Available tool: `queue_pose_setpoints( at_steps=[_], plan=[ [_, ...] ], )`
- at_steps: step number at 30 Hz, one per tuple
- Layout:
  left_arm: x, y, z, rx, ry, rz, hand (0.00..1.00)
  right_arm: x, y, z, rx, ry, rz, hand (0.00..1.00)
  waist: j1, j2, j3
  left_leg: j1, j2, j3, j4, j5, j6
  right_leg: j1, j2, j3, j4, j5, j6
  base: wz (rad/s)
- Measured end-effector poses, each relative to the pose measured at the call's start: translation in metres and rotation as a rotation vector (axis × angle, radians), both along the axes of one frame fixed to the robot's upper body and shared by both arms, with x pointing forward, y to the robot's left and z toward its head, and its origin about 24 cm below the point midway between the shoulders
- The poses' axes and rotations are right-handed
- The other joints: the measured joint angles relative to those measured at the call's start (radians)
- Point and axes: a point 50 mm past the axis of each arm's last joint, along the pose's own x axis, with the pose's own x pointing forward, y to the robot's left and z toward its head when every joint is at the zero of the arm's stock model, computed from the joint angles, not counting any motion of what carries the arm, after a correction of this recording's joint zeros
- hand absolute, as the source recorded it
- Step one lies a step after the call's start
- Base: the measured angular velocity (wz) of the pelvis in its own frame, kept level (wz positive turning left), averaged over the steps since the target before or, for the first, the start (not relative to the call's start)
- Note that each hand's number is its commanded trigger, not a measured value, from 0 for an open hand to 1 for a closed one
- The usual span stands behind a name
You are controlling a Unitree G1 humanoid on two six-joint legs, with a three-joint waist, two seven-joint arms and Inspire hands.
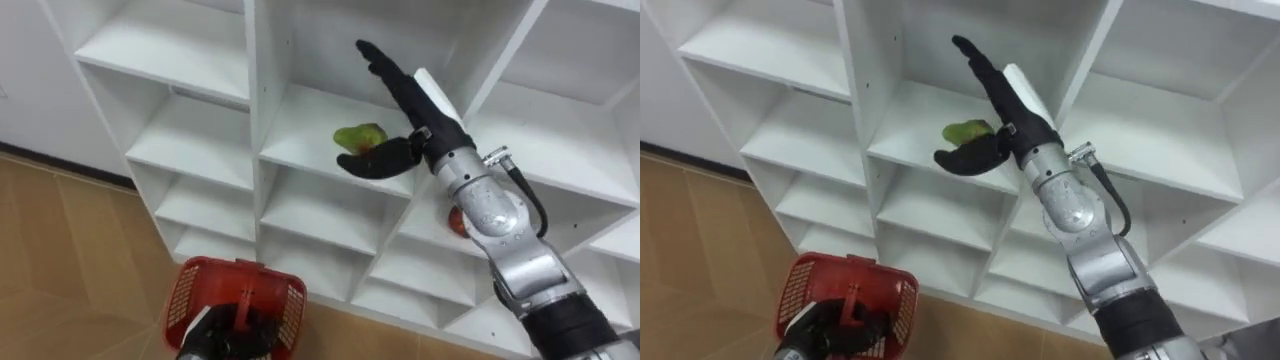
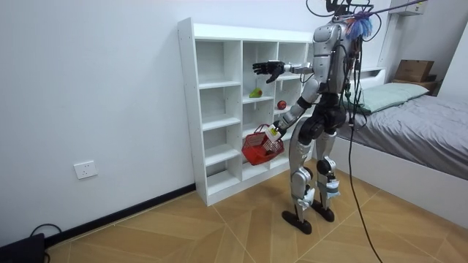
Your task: Collect fruits from the closet
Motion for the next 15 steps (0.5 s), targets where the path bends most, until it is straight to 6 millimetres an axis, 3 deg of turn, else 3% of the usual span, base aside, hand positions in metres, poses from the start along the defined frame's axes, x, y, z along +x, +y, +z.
queue_pose_setpoints(
  at_steps=[2, 4, 9, 12, 15],
  plan=[
    [0.003, 0.006, 0.002, 0.017, 0.001, 0.001, 1.0, 0.009, -0.007, -0.001, -0.004, 0.014, -0.054, 0.0, 0.002, -0.025, -0.001, -0.024, 0.001, -0.012, 0.021, 0.0, -0.001, -0.014, 0.002, -0.014, 0.001, 0.0, 0.0, 0.17],
    [0.005, 0.008, 0.002, 0.023, 0.008, 0.001, 1.0, 0.016, -0.012, 0.0, 0.02, 0.029, -0.084, 0.0, 0.004, -0.033, -0.0006, -0.041, 0.0, -0.018, 0.034, -0.001, -0.001, -0.02, 0.003, -0.017, 0.0, 0.001, -0.001, 0.15],
    [0.007, 0.012, 0.005, 0.03, 0.002, 0.008, 1.0, 0.031, -0.024, 0.006, 0.026, 0.033, -0.169, 0.0, 0.003, -0.032, -0.0001, -0.071, -0.006, -0.04, 0.054, -0.002, 0.001, -0.03, 0.003, -0.037, 0.001, 0.001, -0.001, 0.17],
    [0.013, 0.01, 0.007, 0.034, -0.015, -0.003, 1.0, 0.032, -0.032, 0.006, 0.033, 0.032, -0.212, 0.0, 0.011, -0.022, 0.0071, -0.089, -0.009, -0.058, 0.064, -0.004, 0.001, -0.034, 0.003, -0.044, 0.001, 0.001, -0.001, 0.12],
    [0.019, 0.01, 0.01, 0.047, -0.026, -0.02, 1.0, 0.032, -0.039, -0.003, 0.029, 0.066, -0.249, 0.0, 0.03, -0.019, 0.0089, -0.116, -0.009, -0.059, 0.069, 0.001, 0.002, -0.065, 0.001, -0.044, 0.017, 0.002, -0.001, 0.03]
  ],
)
